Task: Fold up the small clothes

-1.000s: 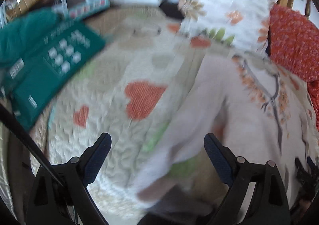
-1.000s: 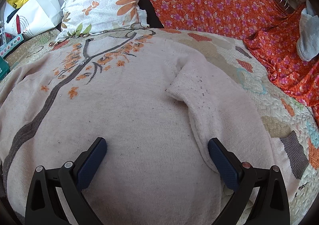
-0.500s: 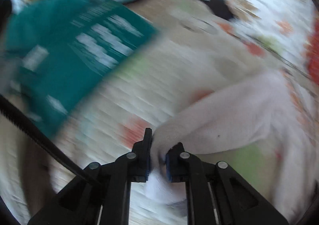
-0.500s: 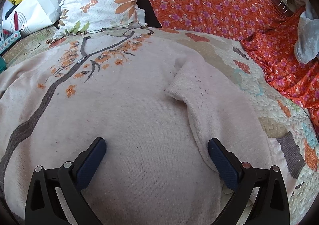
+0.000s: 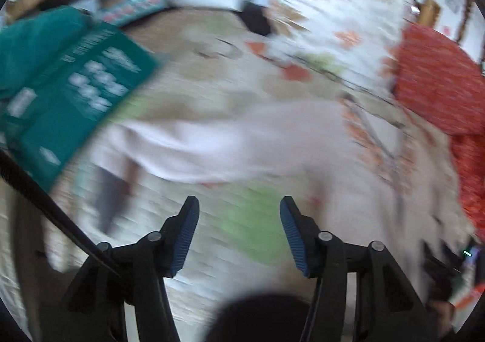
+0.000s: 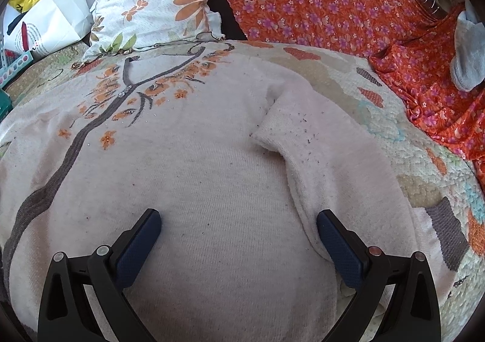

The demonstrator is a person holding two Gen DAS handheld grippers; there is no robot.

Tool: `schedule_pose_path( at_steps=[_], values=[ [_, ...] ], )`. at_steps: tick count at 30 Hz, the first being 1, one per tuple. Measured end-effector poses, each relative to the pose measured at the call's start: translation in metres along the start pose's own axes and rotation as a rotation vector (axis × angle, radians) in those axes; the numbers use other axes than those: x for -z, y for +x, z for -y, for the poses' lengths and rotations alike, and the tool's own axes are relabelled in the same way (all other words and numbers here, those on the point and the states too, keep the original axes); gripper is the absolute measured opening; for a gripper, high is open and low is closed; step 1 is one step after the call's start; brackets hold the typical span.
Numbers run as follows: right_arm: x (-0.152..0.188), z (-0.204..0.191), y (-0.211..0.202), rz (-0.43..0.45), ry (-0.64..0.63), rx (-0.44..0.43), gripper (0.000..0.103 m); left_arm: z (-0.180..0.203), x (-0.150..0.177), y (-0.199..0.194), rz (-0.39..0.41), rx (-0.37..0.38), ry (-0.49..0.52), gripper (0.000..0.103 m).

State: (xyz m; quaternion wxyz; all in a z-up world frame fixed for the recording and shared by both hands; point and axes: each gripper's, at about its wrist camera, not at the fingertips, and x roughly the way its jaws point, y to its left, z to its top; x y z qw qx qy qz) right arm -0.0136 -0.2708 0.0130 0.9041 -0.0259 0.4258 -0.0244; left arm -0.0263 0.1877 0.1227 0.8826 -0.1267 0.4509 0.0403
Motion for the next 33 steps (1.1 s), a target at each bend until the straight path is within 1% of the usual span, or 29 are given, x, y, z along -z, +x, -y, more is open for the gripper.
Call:
schedule_pose_path(
  at_steps=[2,3,6,8,9,11,12,13,14,15,16,18,19,22,25,27,29,30,31,32,33],
  values=[
    [0.000,0.000,0.000,0.010,0.002,-0.002,0.103,0.023,0.012,0.012,-0.054,0.078,0.013,0.056],
    [0.000,0.001,-0.001,0.012,0.003,-0.004,0.103,0.034,0.018,0.017,-0.074,0.092,0.027,0.056],
    [0.001,0.001,-0.001,0.009,0.007,-0.011,0.103,0.065,0.035,0.031,-0.123,0.078,0.089,0.056],
    [0.002,0.001,-0.002,0.003,0.011,-0.017,0.103,0.082,0.043,0.040,-0.137,0.091,0.125,0.056],
    [0.002,0.001,-0.002,0.007,0.011,-0.017,0.103,0.086,0.046,0.044,-0.139,0.081,0.141,0.056],
    [0.001,0.001,-0.002,0.007,0.011,-0.018,0.103,0.100,0.054,0.056,-0.144,0.028,0.194,0.056],
    [0.001,0.001,-0.002,0.007,0.010,-0.017,0.103,0.104,0.060,0.062,-0.153,0.013,0.212,0.056],
    [0.001,0.001,-0.002,0.006,0.011,-0.018,0.103,0.109,0.068,0.070,-0.177,0.011,0.227,0.049],
    [0.001,0.001,-0.002,0.005,0.011,-0.018,0.103,0.111,0.074,0.075,-0.201,0.022,0.235,0.036],
    [0.001,0.001,-0.002,0.006,0.012,-0.018,0.103,0.113,0.081,0.080,-0.231,0.027,0.245,0.005],
    [0.001,0.001,-0.002,0.006,0.012,-0.018,0.103,0.114,0.085,0.080,-0.244,0.015,0.254,0.006],
    [0.001,0.001,-0.002,0.004,0.012,-0.019,0.103,0.114,0.089,0.071,-0.211,-0.024,0.264,0.006],
    [0.001,0.001,-0.002,0.007,0.010,-0.016,0.103,0.109,0.088,0.064,-0.204,-0.042,0.251,0.006],
    [0.001,0.001,-0.002,0.004,0.012,-0.019,0.103,0.087,0.083,0.044,-0.194,-0.070,0.163,0.006],
    [0.001,0.001,-0.002,0.002,0.014,-0.021,0.103,0.076,0.082,0.027,-0.189,-0.062,0.127,0.007],
    [0.002,0.001,-0.002,0.002,0.014,-0.021,0.103,0.076,0.081,0.014,-0.174,-0.059,0.117,0.007],
    [0.001,0.002,-0.001,-0.003,0.013,-0.024,0.103,0.082,0.079,0.000,-0.133,-0.051,0.118,0.010],
    [0.000,0.002,-0.001,-0.016,0.009,-0.029,0.103,0.085,0.079,-0.008,-0.105,-0.042,0.117,0.016],
    [-0.003,0.003,-0.001,-0.037,0.005,-0.035,0.103,0.090,0.076,-0.016,-0.073,-0.029,0.118,0.029],
    [-0.007,0.005,-0.001,-0.074,0.007,-0.051,0.102,0.095,0.073,-0.022,-0.049,-0.019,0.119,0.035],
    [-0.012,0.009,-0.006,-0.097,0.021,-0.062,0.091,0.100,0.071,-0.032,-0.016,-0.003,0.120,0.045]
  ],
)
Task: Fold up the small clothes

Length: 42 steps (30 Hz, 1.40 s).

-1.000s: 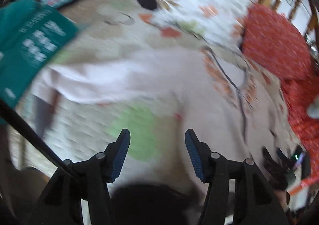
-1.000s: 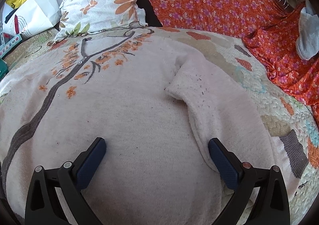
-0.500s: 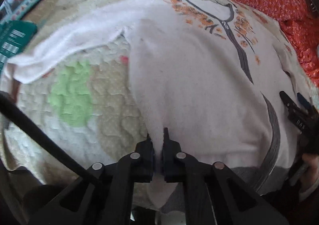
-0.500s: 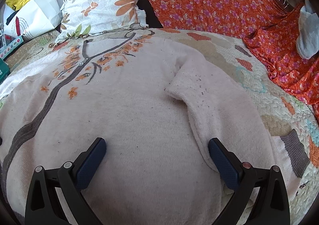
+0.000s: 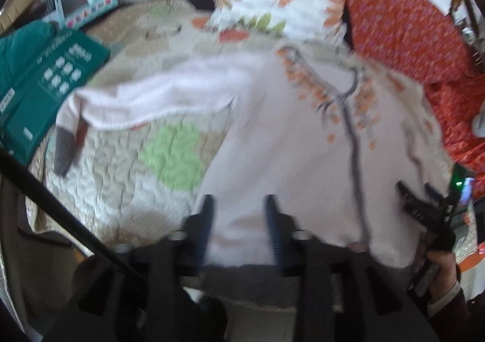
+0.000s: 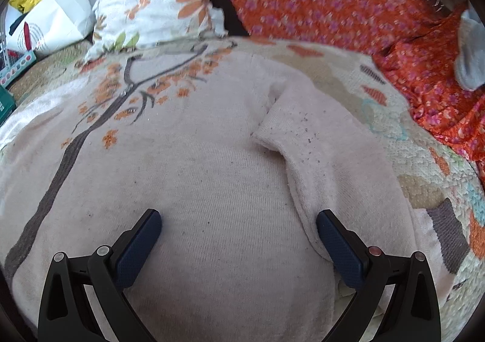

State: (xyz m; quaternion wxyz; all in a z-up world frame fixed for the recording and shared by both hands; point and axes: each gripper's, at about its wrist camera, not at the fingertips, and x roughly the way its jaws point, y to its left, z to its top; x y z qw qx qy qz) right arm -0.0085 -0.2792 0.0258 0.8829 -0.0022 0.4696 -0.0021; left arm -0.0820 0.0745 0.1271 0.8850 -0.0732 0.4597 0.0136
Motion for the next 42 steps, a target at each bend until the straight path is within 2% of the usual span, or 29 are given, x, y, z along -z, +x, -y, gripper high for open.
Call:
schedule_pose_path(
  at_steps=[1,2,3,4,6,7,9,12,15,18,21,22,23,24,26,28,33,35,37,40,42],
  values=[
    [-0.005,0.008,-0.012,0.003,0.031,-0.027,0.070,0.005,-0.004,-0.005,0.022,0.009,0.002,0.054],
    [-0.009,0.019,-0.027,0.023,0.061,-0.073,0.061,0.011,-0.009,-0.012,0.053,0.024,0.008,0.058],
    [-0.015,0.038,-0.049,0.050,0.122,-0.161,0.058,0.013,-0.012,-0.018,0.077,0.039,0.019,0.067],
    [-0.019,0.050,-0.063,0.077,0.146,-0.187,0.059,0.020,-0.014,-0.024,0.111,0.057,0.034,0.074],
    [-0.027,0.084,-0.093,0.103,0.185,-0.190,0.063,0.027,-0.016,-0.030,0.156,0.076,0.061,0.078],
    [-0.029,0.104,-0.104,0.094,0.187,-0.148,0.073,0.033,-0.016,-0.032,0.175,0.082,0.080,0.078],
    [-0.025,0.143,-0.109,0.022,0.202,-0.040,0.079,0.042,-0.014,-0.029,0.179,0.093,0.099,0.078],
    [-0.005,0.196,-0.096,-0.123,0.300,0.108,0.079,0.052,-0.012,-0.016,0.150,0.117,0.118,0.078],
    [0.014,0.236,-0.076,-0.218,0.431,0.096,0.079,0.061,-0.009,-0.005,0.116,0.132,0.144,0.078],
    [0.019,0.248,-0.051,-0.265,0.515,0.076,0.075,0.066,-0.007,-0.003,0.106,0.134,0.162,0.078],
    [0.014,0.237,-0.040,-0.203,0.476,0.116,0.065,0.067,-0.004,-0.005,0.103,0.123,0.166,0.078],
    [0.014,0.236,-0.036,-0.170,0.456,0.106,0.042,0.067,-0.003,-0.005,0.101,0.114,0.166,0.078],
    [0.010,0.230,-0.035,-0.154,0.436,0.075,0.024,0.066,-0.003,-0.005,0.098,0.107,0.165,0.078],
    [0.012,0.232,-0.033,-0.137,0.434,0.051,0.012,0.066,-0.003,-0.004,0.096,0.097,0.164,0.078],
    [0.005,0.234,-0.041,-0.089,0.432,0.019,0.011,0.063,-0.004,-0.001,0.089,0.079,0.160,0.078],
    [-0.003,0.250,-0.060,-0.033,0.452,0.050,0.011,0.059,-0.007,0.001,0.085,0.072,0.143,0.078],
    [-0.014,0.332,-0.116,0.074,0.573,0.357,0.010,0.049,-0.012,0.008,0.089,0.071,0.101,0.078],
    [-0.015,0.354,-0.136,0.103,0.619,0.409,0.010,0.046,-0.014,0.012,0.088,0.070,0.092,0.078],
    [-0.019,0.360,-0.148,0.129,0.648,0.411,0.010,0.044,-0.014,0.015,0.086,0.069,0.084,0.078],
    [-0.037,0.344,-0.153,0.149,0.605,0.425,0.010,0.039,-0.016,0.017,0.088,0.076,0.068,0.078],
    [-0.058,0.316,-0.151,0.167,0.558,0.354,0.010,0.036,-0.016,0.015,0.093,0.084,0.061,0.078]
  ],
)
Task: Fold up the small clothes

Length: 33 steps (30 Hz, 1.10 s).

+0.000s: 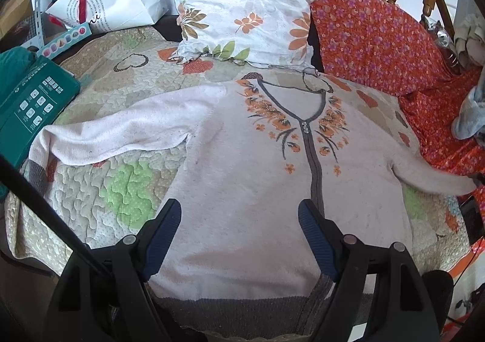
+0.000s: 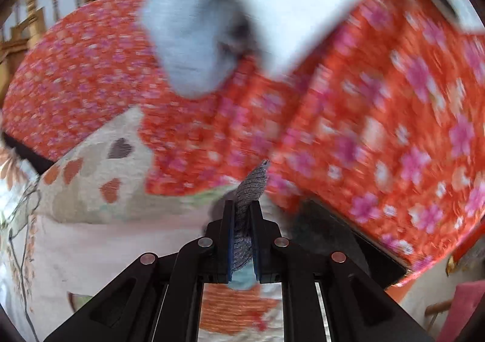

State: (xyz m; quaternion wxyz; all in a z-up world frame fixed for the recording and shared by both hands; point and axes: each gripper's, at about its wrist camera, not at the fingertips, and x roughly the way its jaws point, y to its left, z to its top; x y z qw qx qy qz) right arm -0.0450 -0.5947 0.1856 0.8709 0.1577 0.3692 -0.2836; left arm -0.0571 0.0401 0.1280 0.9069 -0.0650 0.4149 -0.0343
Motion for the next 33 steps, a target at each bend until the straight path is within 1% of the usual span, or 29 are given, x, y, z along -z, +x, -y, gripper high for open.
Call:
schedule_pose_path(
  at_steps=[1,4,6,8,9,12,15,16,18,21,24,26,29,30,31,33],
  values=[
    [0.002,-0.015,-0.003,-0.006,-0.010,-0.040,0.010,-0.001,0.000,-0.001,0.003,0.003,-0.003,0.078],
    [0.006,-0.085,-0.009,-0.051,-0.044,-0.224,0.010,-0.007,0.000,-0.007,0.015,0.013,-0.007,0.078],
    [0.011,-0.139,-0.012,-0.099,-0.063,-0.358,0.010,-0.013,0.001,-0.012,0.024,0.020,-0.015,0.078],
    [0.022,-0.184,-0.015,-0.136,-0.091,-0.448,0.010,-0.020,0.001,-0.019,0.037,0.030,-0.028,0.078],
    [0.028,-0.218,-0.018,-0.162,-0.114,-0.504,0.010,-0.025,0.002,-0.021,0.043,0.033,-0.034,0.078],
    [0.047,-0.298,-0.019,-0.214,-0.179,-0.598,0.010,-0.043,0.003,-0.030,0.064,0.030,-0.056,0.078],
    [0.073,-0.369,-0.018,-0.258,-0.259,-0.652,0.010,-0.067,0.004,-0.038,0.082,0.016,-0.091,0.079],
    [0.080,-0.385,-0.016,-0.273,-0.280,-0.663,0.010,-0.076,0.005,-0.039,0.086,0.009,-0.102,0.079],
    [0.103,-0.429,-0.012,-0.313,-0.341,-0.676,0.010,-0.091,0.007,-0.041,0.091,-0.010,-0.124,0.080],
    [0.138,-0.479,-0.005,-0.371,-0.409,-0.683,0.010,-0.117,0.013,-0.039,0.085,-0.049,-0.164,0.080],
    [0.163,-0.511,0.012,-0.428,-0.442,-0.685,0.010,-0.143,0.019,-0.036,0.070,-0.075,-0.218,0.080],
    [0.179,-0.529,0.019,-0.447,-0.455,-0.678,0.010,-0.159,0.024,-0.034,0.064,-0.087,-0.256,0.080],
    [0.199,-0.552,0.029,-0.489,-0.457,-0.695,0.010,-0.178,0.029,-0.031,0.053,-0.108,-0.307,0.080],
    [0.206,-0.560,0.032,-0.508,-0.463,-0.704,0.011,-0.183,0.030,-0.030,0.050,-0.111,-0.323,0.080],
    [0.211,-0.565,0.031,-0.520,-0.468,-0.712,0.014,-0.190,0.032,-0.030,0.046,-0.113,-0.343,0.080],
    [0.221,-0.576,0.034,-0.585,-0.458,-0.770,0.014,-0.198,0.034,-0.030,0.045,-0.116,-0.373,0.080]
  ],
)
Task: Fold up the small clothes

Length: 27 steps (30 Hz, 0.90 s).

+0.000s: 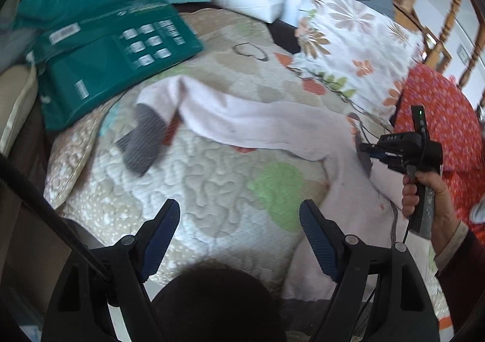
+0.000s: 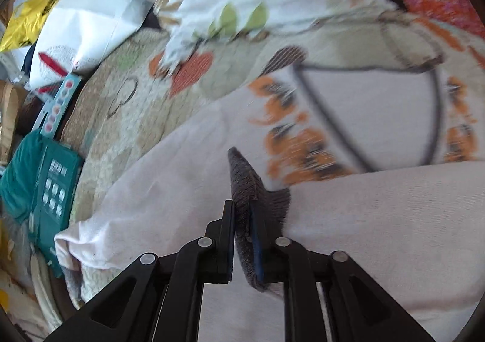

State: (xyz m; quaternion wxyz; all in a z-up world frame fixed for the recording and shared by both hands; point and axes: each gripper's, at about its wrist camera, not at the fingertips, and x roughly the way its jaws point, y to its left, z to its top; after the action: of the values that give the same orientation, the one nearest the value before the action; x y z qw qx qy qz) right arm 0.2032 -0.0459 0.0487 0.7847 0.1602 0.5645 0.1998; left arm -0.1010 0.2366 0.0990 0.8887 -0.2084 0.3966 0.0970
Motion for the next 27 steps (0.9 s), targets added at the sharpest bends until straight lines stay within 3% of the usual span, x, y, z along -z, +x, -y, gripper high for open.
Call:
schedule_pose_path(
  at_steps=[3,4,7,10,15,19,20,21,22,24,27],
  values=[
    [0.006,-0.008,-0.008,-0.003,0.018,-0.101,0.018,-0.016,-0.004,0.001,0.005,-0.013,-0.044,0.080],
    [0.009,-0.013,-0.014,0.002,-0.003,-0.099,0.026,-0.024,-0.006,0.002,0.008,-0.021,-0.064,0.080],
    [0.020,-0.024,-0.032,0.014,-0.073,-0.080,0.037,-0.046,-0.015,0.007,0.016,-0.044,-0.128,0.080],
    [0.035,-0.021,-0.053,0.020,-0.111,-0.071,0.040,-0.072,-0.027,0.016,0.018,-0.062,-0.206,0.081],
    [0.062,0.001,-0.077,0.020,-0.110,-0.038,0.041,-0.091,-0.047,0.042,-0.009,-0.087,-0.246,0.081],
    [0.082,0.024,-0.091,0.016,-0.072,-0.023,0.041,-0.083,-0.063,0.069,-0.018,-0.354,-0.078,0.080],
    [0.086,0.029,-0.094,0.017,-0.062,-0.018,0.041,-0.083,-0.066,0.076,-0.038,-0.393,-0.042,0.074],
    [0.090,0.036,-0.098,0.017,-0.052,-0.010,0.041,-0.086,-0.068,0.082,-0.063,-0.399,-0.023,0.035],
    [0.095,0.042,-0.102,0.019,-0.045,0.002,0.041,-0.091,-0.074,0.087,-0.106,-0.354,-0.040,0.011],
    [0.103,0.055,-0.109,0.026,-0.033,0.027,0.041,-0.100,-0.089,0.077,-0.086,-0.335,-0.095,0.010],
    [0.111,0.071,-0.119,0.035,-0.008,0.042,0.041,-0.104,-0.123,0.045,0.057,-0.446,-0.094,0.009]
  ],
)
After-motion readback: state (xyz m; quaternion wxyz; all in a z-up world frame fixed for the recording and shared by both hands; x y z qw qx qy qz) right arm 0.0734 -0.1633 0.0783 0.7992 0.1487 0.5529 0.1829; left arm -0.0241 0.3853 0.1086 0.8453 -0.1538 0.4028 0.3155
